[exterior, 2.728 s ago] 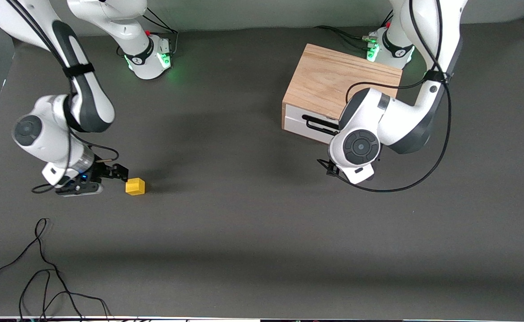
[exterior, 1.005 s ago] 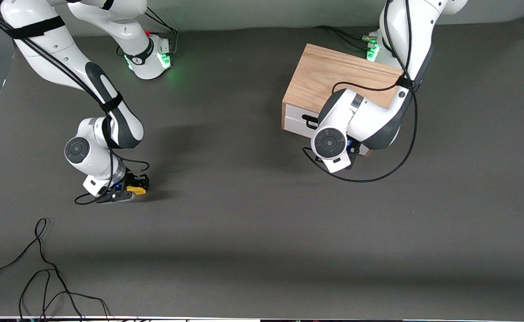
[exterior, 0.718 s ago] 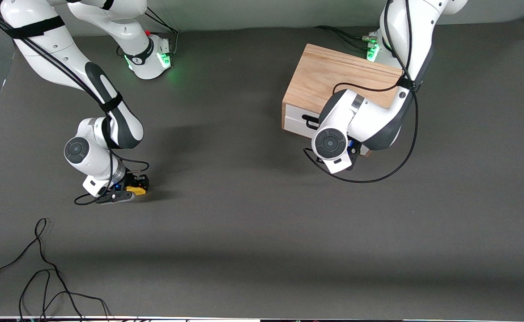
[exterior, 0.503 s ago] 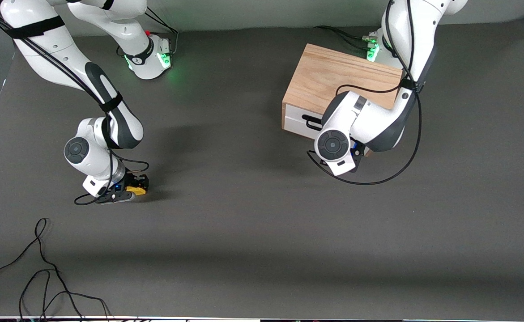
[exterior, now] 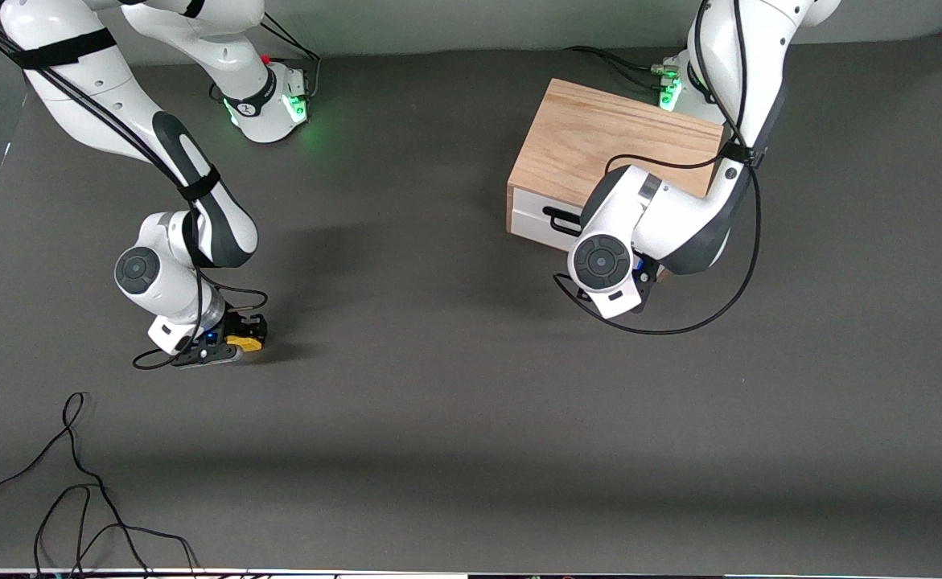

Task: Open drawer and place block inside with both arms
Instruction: 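Pull the drawer handle outward with the left gripper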

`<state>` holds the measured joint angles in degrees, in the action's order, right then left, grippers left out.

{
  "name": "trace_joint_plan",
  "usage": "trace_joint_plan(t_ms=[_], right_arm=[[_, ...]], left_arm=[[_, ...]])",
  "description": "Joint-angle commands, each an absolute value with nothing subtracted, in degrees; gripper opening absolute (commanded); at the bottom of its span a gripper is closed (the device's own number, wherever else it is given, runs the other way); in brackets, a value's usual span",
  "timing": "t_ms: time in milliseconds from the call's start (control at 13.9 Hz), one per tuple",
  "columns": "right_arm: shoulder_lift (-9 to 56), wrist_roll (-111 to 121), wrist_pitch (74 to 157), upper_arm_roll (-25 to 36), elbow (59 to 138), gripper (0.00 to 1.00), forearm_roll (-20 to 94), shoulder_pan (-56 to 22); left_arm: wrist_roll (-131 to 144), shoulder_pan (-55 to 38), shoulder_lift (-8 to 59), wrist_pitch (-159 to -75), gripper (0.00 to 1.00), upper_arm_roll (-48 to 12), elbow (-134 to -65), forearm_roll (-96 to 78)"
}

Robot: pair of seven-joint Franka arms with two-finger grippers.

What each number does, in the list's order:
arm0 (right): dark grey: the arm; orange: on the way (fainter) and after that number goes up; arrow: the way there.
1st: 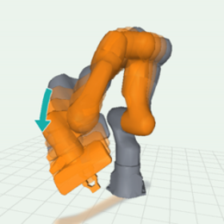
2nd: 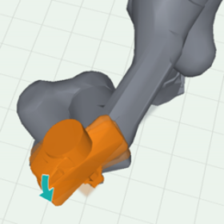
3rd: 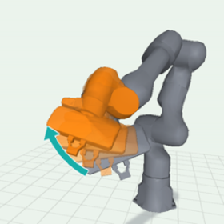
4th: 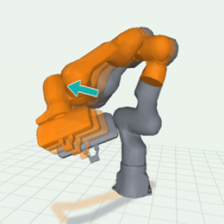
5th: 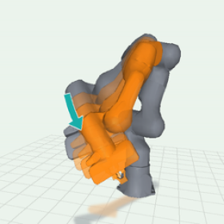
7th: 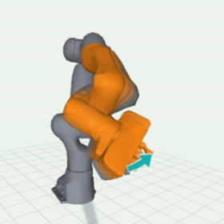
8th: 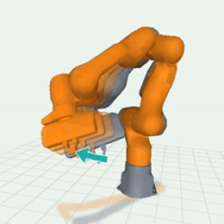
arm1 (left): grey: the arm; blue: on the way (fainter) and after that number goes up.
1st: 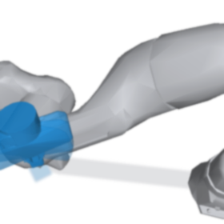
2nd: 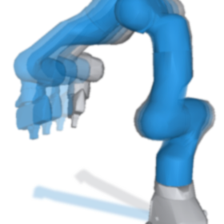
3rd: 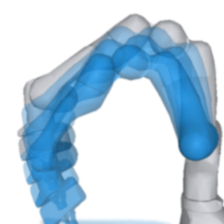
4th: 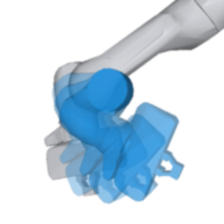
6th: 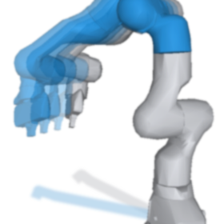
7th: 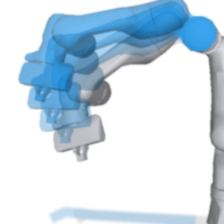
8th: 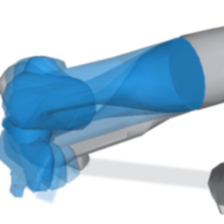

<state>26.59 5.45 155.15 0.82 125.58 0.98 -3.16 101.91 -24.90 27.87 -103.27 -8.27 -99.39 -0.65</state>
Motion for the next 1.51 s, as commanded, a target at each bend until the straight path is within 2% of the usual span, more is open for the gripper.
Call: trace_joint_plan(t_ms=[0,790,1221,1436], right_arm=[[25.84,6.50,154.51,1.05,125.42,0.00,0.53,-3.25],[25.58,6.15,153.73,1.05,124.81,0.00,0.53,-3.16],[24.18,6.06,147.41,1.05,121.82,0.00,0.53,-3.25],[22.86,5.89,140.13,1.14,117.97,0.00,0.53,-3.25]], left_arm=[[101.95,-25.14,29.35,-103.36,1.00,-8.26,-96.16,0.18],[101.95,-25.22,36.30,-105.81,1.00,-8.26,-84.56,2.72],[102.22,-25.14,36.56,-113.55,1.00,-8.00,-82.62,3.69],[102.65,-25.22,37.79,-115.04,1.00,-8.00,-80.43,5.01]])
